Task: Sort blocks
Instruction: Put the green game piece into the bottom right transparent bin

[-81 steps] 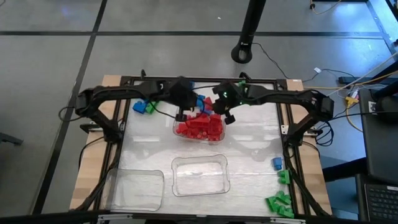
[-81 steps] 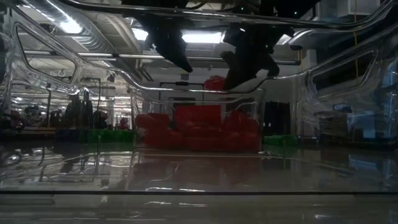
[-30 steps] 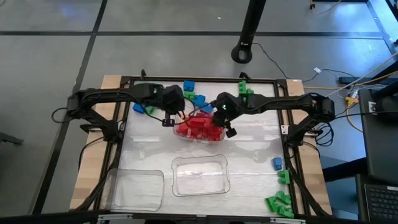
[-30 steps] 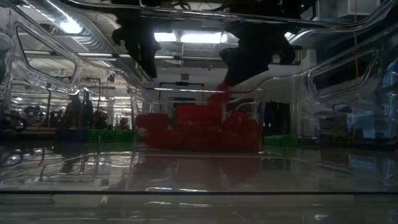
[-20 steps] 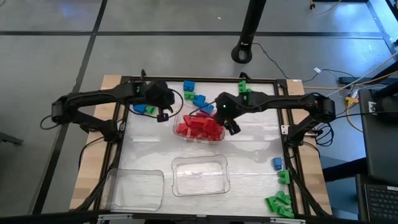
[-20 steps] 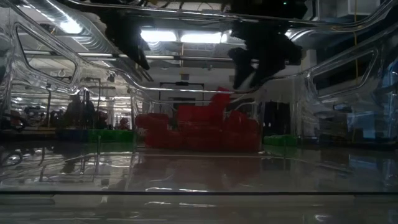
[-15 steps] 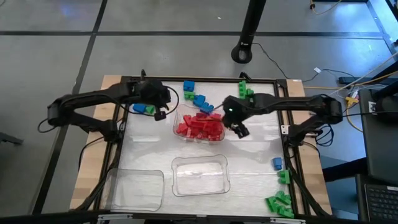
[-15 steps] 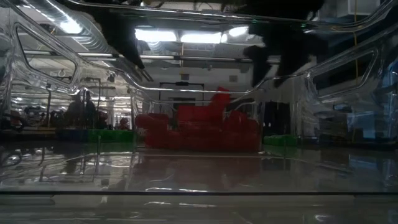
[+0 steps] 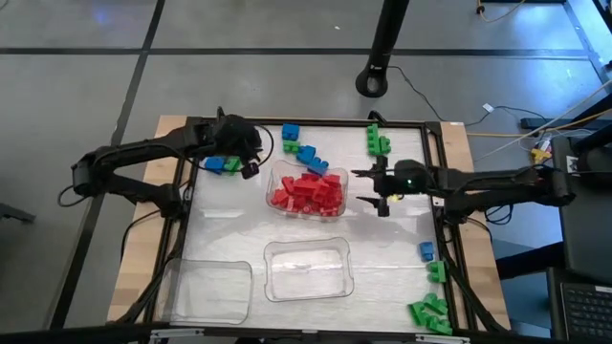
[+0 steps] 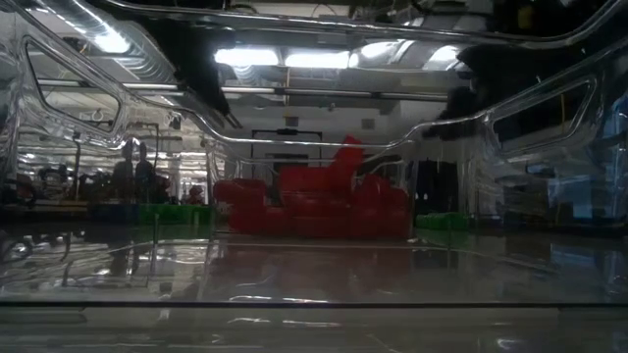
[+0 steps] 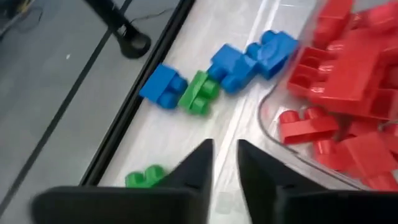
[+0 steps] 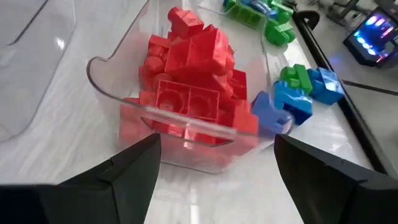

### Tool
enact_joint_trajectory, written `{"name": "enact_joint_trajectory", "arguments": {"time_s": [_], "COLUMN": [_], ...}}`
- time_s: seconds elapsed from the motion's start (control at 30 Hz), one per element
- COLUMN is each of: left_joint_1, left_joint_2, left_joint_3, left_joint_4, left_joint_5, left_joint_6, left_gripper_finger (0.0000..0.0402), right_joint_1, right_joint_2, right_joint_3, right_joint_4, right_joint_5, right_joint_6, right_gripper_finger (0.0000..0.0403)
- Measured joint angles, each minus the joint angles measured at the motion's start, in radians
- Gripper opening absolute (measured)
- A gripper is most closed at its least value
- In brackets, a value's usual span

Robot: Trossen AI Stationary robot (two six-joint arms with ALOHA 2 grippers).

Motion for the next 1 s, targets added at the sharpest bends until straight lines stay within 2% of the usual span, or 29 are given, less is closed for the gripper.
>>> {"name": "enact_joint_trajectory", "arguments": {"time_s": [0.23,0.37,0.63,0.8,1.0], "left_joint_1": [0.055,0.085,0.099,0.108,0.111], "left_joint_2": [0.0,0.0,0.0,0.003,0.038], "left_joint_3": [0.0,-0.016,-0.103,-0.134,-0.201], "left_joint_4": [-0.083,-0.079,-0.103,-0.206,-0.172], "left_joint_5": [-0.103,-0.108,-0.102,-0.102,-0.103], "left_joint_6": [-0.192,-0.302,-0.502,-0.621,-0.675], "left_gripper_finger": [0.0208,0.0252,0.0262,0.0262,0.0262], "right_joint_1": [0.008,0.055,0.139,0.137,0.137], "right_joint_2": [0.0,0.0,0.029,0.058,0.079], "right_joint_3": [-0.217,-0.291,-0.314,-0.314,-0.313], "right_joint_4": [0.342,0.514,0.524,0.532,0.534], "right_joint_5": [0.007,0.152,0.423,0.535,0.687], "right_joint_6": [0.119,0.114,0.134,0.141,0.123], "right_gripper_finger": [0.0312,0.0312,0.0312,0.0312,0.0312]}}
